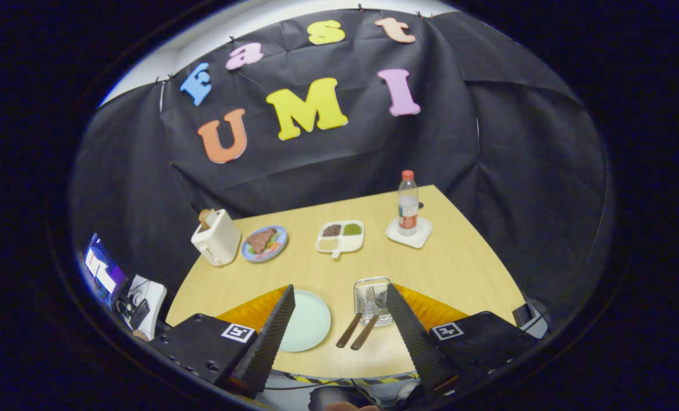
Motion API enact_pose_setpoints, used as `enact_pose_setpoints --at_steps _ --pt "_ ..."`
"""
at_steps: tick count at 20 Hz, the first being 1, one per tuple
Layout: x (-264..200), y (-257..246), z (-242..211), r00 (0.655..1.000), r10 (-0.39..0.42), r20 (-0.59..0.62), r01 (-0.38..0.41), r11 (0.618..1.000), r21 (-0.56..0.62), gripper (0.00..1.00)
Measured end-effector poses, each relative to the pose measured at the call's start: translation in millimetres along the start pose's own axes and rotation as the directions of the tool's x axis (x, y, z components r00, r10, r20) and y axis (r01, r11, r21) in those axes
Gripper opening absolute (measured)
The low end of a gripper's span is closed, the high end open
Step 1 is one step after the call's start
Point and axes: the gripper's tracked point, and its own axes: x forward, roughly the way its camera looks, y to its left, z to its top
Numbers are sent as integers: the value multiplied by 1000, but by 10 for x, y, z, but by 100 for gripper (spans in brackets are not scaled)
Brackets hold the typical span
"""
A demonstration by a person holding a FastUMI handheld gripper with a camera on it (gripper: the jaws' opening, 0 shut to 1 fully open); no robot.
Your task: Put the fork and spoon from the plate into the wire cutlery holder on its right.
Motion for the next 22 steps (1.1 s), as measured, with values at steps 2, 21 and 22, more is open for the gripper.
enact_pose_setpoints --at_steps 2,21,22 --pt "-186 72 194 988 13 156 -8 1000 -30 96" --pt "-1271 623 -263 742 36 669 166 958 -236 96" --pt "-1270 662 -270 737 38 675 167 957 -236 96"
